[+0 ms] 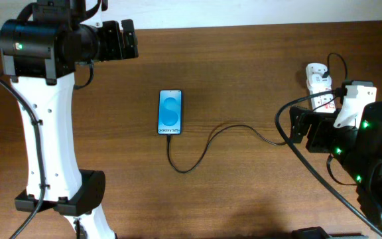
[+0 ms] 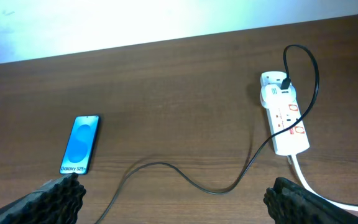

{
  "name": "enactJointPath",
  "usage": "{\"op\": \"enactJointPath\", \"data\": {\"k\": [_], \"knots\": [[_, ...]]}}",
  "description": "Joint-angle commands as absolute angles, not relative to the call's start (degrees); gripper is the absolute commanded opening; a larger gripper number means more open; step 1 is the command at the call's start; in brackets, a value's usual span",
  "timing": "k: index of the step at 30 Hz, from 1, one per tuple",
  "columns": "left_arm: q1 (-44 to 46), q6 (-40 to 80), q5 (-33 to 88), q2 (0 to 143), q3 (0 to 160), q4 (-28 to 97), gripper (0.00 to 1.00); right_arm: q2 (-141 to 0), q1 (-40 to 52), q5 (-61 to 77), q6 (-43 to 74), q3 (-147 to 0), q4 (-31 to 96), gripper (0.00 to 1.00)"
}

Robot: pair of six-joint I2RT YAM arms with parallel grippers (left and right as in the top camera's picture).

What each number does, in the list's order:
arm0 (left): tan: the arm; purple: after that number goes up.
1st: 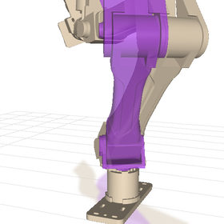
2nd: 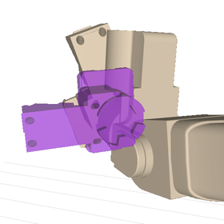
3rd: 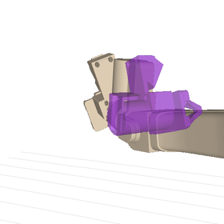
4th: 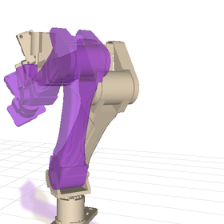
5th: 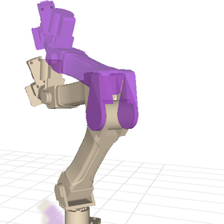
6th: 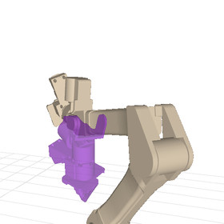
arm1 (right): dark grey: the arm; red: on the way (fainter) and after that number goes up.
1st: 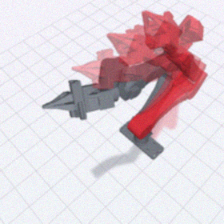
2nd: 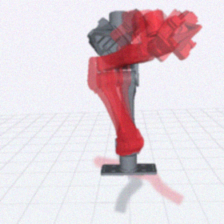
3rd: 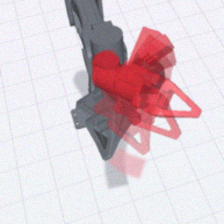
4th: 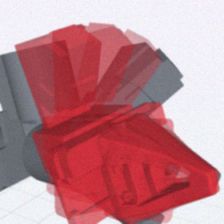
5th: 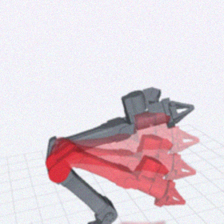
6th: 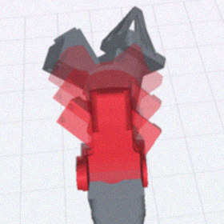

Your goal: Plug charger to phone and switch on socket

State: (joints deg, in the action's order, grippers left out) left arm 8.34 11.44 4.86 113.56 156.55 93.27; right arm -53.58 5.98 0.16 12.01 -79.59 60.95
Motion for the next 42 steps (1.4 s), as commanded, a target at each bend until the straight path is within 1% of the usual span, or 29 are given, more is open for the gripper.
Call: {"op": "enactJointPath", "data": {"k": [1,8,11,15,18,22,28,35,42], "knots": [[8.4,11.1,4.0,112.9,157.0,93.4,0.99,-53.8,5.6,-0.7,11.8,-79.8,60.9,0.98],[8.3,11.1,4.0,112.9,157.0,93.8,0.99,-52.7,5.1,-3.6,11.8,-79.3,58.9,0.98],[8.3,11.1,4.0,112.9,157.0,93.8,0.99,-49.6,5.1,-5.6,11.8,-75.9,52.8,0.98],[8.4,11.1,4.0,112.9,157.0,93.8,0.99,-39.7,5.1,-6.6,11.8,-60.7,32.2,0.98],[8.3,11.1,4.0,112.9,157.0,93.8,0.99,-31.3,5.1,-5.6,11.8,-47.9,20.2,0.98],[8.3,11.1,4.0,112.9,157.0,93.8,0.99,-22.8,4.2,-4.4,10.2,-34.7,11.5,0.98],[8.4,11.1,4.0,112.9,157.0,93.8,0.99,-10.6,4.0,-0.6,3.2,-18.5,1.5,0.98],[8.3,11.1,4.0,112.9,157.0,93.8,0.99,-1.5,4.0,-0.7,3.2,-8.0,-5.1,0.98],[8.4,11.1,4.0,112.9,157.0,93.8,0.99,-0.2,4.1,-0.6,3.2,-4.0,-5.2,0.99]]}}
